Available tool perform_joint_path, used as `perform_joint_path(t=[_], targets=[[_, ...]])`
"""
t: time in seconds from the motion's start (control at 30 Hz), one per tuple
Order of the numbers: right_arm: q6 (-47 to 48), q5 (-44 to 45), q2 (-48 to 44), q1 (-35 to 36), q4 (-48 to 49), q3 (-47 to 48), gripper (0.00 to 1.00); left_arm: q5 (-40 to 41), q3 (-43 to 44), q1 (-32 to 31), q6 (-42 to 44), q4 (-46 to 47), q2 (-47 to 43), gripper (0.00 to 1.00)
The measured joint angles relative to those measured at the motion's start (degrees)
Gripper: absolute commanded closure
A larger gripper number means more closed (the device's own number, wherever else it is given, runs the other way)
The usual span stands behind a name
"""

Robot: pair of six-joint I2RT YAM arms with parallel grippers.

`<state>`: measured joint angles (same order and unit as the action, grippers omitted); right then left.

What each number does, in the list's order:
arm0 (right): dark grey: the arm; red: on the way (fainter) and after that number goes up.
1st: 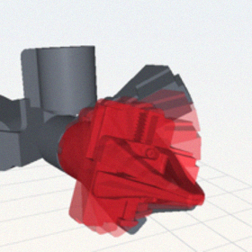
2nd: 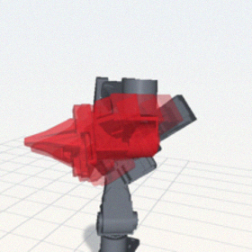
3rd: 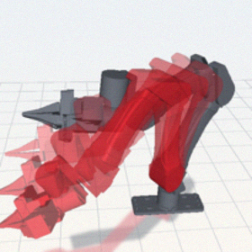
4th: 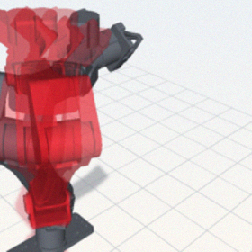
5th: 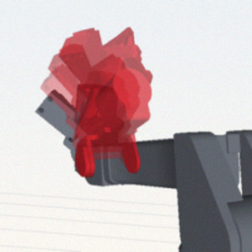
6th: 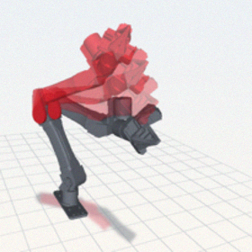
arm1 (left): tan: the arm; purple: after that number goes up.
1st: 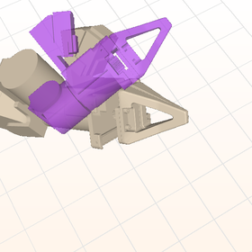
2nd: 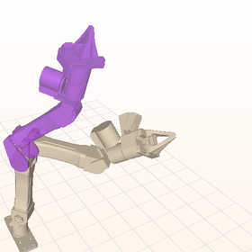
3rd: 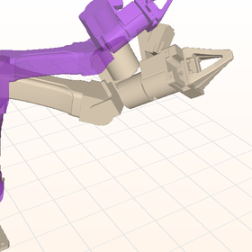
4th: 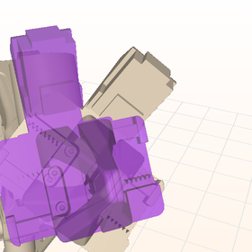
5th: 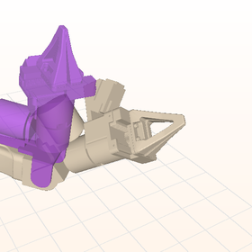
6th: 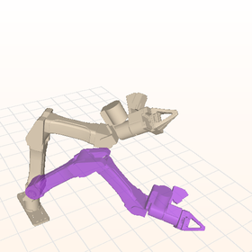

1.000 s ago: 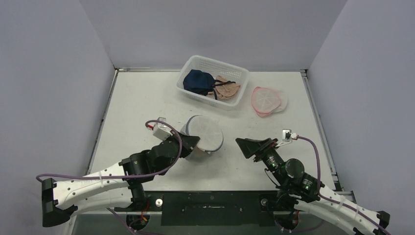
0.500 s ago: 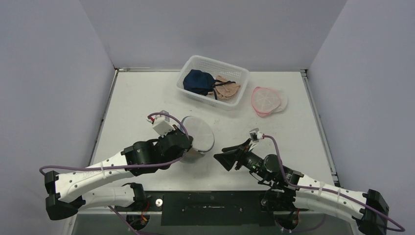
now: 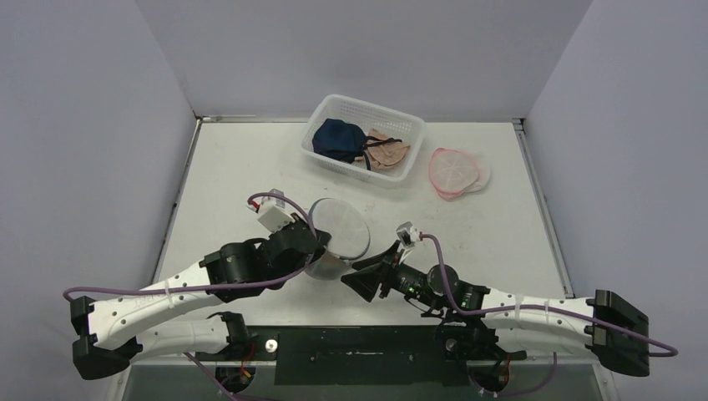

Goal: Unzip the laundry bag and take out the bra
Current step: Unzip the laundry bag at the center of the board.

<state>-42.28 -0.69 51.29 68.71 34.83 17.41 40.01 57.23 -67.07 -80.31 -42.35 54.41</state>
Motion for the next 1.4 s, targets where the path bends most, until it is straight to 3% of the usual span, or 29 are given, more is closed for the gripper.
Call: perform_joint_path(t=[0.4,1.4], targets=[[-2.1,4.0,4.6,0.0,3.8,0.9,0.44,-0.9,-0.4,0.1,-0.2,1.0,-0.3,1.0],[-3.5,6.4,5.7,0.0,5.3,1.6,0.82,-0.9,-2.9,0.1,-0.2,3.8,-1.3,1.0]])
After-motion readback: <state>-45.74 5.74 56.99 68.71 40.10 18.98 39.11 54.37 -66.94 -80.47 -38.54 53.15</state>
